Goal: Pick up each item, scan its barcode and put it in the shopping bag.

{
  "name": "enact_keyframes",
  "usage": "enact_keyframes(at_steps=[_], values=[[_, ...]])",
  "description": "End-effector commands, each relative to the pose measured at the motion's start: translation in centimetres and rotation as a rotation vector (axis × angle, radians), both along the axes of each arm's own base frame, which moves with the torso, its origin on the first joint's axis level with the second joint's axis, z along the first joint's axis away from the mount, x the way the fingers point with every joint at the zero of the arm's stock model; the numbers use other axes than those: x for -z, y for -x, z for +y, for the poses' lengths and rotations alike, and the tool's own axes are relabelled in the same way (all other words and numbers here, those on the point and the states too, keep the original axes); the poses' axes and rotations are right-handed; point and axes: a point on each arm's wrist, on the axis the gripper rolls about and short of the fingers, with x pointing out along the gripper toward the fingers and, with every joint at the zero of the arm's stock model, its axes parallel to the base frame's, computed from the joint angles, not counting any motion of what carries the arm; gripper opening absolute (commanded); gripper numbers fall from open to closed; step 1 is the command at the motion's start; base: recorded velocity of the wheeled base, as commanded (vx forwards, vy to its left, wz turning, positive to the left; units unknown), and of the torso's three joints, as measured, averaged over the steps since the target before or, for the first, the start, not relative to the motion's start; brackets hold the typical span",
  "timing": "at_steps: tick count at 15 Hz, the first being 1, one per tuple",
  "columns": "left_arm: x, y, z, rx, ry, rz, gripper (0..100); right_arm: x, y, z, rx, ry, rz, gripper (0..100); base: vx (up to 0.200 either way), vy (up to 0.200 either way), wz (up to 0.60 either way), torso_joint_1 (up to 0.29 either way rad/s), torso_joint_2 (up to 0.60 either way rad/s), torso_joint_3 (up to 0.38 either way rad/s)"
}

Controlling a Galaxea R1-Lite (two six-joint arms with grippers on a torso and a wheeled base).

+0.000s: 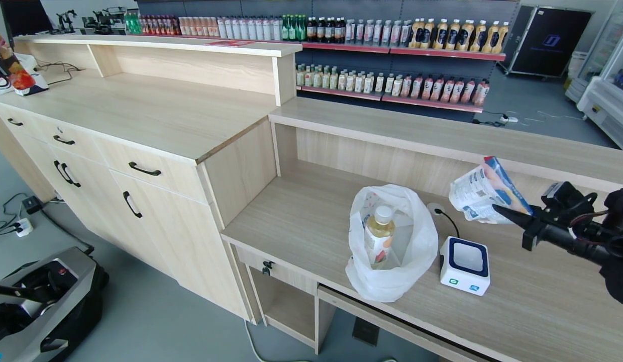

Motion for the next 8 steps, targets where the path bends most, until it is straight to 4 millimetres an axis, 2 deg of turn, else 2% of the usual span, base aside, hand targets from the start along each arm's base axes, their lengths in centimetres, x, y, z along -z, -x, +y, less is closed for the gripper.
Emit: enact_keyframes(at_steps=[1,3,4,8], values=[[0.0,0.0,0.0,0.000,0.000,0.000,100,-5.8,6.4,1.6,0.265,-0.220,0.066,0,0.000,0.000,0.00,0.000,0.00,0.000],[0.0,0.0,0.0,0.000,0.000,0.000,100,-5.5,9.6,2.4,0.474,-0.203,0.161,0,0.000,0.000,0.00,0.000,0.00,0.000],[0.0,0.0,0.0,0.000,0.000,0.000,100,-5.5,10.4,2.5,0.557,-0.177,0.185,0,0.000,0.000,0.00,0.000,0.00,0.000],[0.0,0.0,0.0,0.000,0.000,0.000,100,-6.0,10.9,4.4,0.694,-0.138,0.177,0,0.000,0.000,0.00,0.000,0.00,0.000]])
